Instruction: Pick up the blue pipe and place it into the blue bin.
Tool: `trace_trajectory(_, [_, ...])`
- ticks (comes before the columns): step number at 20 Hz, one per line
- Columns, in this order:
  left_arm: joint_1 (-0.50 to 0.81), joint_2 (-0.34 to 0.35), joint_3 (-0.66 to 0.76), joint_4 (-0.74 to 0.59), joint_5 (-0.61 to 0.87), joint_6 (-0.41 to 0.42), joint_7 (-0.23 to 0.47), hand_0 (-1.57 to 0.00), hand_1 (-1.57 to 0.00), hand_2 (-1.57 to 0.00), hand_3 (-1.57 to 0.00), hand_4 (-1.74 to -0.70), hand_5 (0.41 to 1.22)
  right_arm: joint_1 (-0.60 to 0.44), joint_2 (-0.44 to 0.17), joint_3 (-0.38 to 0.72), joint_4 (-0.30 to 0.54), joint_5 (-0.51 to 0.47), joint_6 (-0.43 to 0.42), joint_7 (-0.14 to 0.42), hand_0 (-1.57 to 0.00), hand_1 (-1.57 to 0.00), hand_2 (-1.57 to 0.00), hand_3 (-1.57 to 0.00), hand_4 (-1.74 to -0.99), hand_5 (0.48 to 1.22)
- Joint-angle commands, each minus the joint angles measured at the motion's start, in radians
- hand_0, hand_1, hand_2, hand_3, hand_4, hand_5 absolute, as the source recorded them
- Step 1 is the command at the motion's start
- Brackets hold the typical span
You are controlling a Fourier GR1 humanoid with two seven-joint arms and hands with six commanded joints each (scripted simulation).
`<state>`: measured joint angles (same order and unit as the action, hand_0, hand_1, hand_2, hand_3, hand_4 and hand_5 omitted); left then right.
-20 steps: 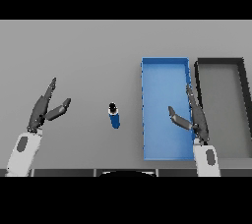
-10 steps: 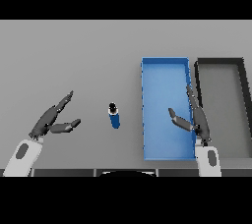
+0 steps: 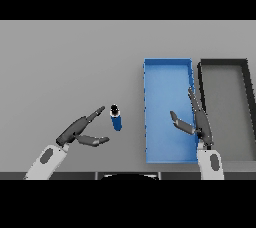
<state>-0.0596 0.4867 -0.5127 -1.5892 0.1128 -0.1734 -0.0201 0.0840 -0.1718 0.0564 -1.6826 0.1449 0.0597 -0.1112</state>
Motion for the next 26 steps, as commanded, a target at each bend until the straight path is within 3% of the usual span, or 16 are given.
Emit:
trace_trajectory(1, [-0.008,-0.013,-0.005,0.003,-0.004,0.001,-0.017,0.0,0.0,0.0,0.0,-1.15,0.452,-0.003,0.002,-0.008,0.02,-0.006,0.0,0.002,0.0,0.0,0.0,0.0,-1.218,0.627])
trace_trajectory(6, [-0.083,-0.137,-0.029,0.108,-0.036,0.031,-0.028,0.0,0.0,0.0,0.0,-1.15,0.46,-0.002,0.001,-0.008,0.016,-0.001,-0.004,0.014,0.0,0.0,0.0,0.0,-1.202,0.621])
trace_trajectory(9, [-0.114,-0.176,-0.034,0.174,-0.057,0.036,-0.059,0.0,0.0,0.0,0.0,-1.12,0.456,-0.004,-0.007,-0.016,0.006,-0.013,0.002,0.015,0.0,0.0,0.0,0.0,-1.211,0.634])
trace_trajectory(11, [-0.146,-0.199,-0.044,0.222,-0.095,0.056,-0.044,0.0,0.0,0.0,0.0,-1.08,0.435,0.018,-0.003,-0.013,0.005,-0.013,0.006,-0.011,0.0,0.0,0.0,0.0,-1.22,0.639])
trace_trajectory(14, [-0.16,-0.241,-0.057,0.252,-0.109,0.07,-0.042,0.0,0.0,0.0,0.0,-1.06,0.42,0.009,-0.009,-0.016,0.005,-0.002,-0.003,-0.004,0.0,0.0,0.0,0.0,-1.214,0.645])
trace_trajectory(17, [-0.176,-0.281,-0.058,0.291,-0.102,0.067,-0.079,0.0,0.0,0.0,0.0,-1.11,0.463,0.034,-0.01,-0.011,-0.008,0.0,0.002,-0.026,0.0,0.0,0.0,0.0,-1.207,0.65])
trace_trajectory(19, [-0.173,-0.306,-0.04,0.298,-0.061,0.056,-0.1,0.0,-0.04,-0.15,-0.12,-1.19,0.55,0.021,-0.007,-0.011,0.007,0.012,-0.009,-0.01,0.0,0.0,0.0,0.0,-1.213,0.655])
trace_trajectory(20, [-0.178,-0.32,-0.031,0.304,-0.043,0.053,-0.097,-0.01,-0.16,-0.31,-0.28,-1.24,0.613,0.021,-0.013,-0.02,0.007,-0.005,0.001,-0.015,0.0,0.0,0.0,0.0,-1.217,0.655])
trace_trajectory(21, [-0.166,-0.333,-0.025,0.312,-0.025,0.049,-0.109,-0.12,-0.32,-0.49,-0.53,-1.28,0.735,0.025,-0.02,-0.023,0.01,-0.01,0.008,-0.023,0.0,0.0,0.0,0.0,-1.22,0.656])
trace_trajectory(23, [-0.164,-0.35,-0.02,0.314,-0.019,0.06,-0.118,-0.6,-0.75,-0.87,-0.91,-1.44,0.91,0.02,-0.017,-0.023,0.005,-0.009,0.003,-0.022,0.0,0.0,0.0,0.0,-1.219,0.657])
trace_trajectory(26, [-0.147,-0.352,-0.037,0.288,-0.028,0.054,-0.121,-1.07,-1.15,-1.21,-1.19,-1.58,1.062,0.004,-0.006,-0.018,0.004,-0.019,0.007,0.003,0.0,0.0,0.0,0.0,-1.233,0.66])
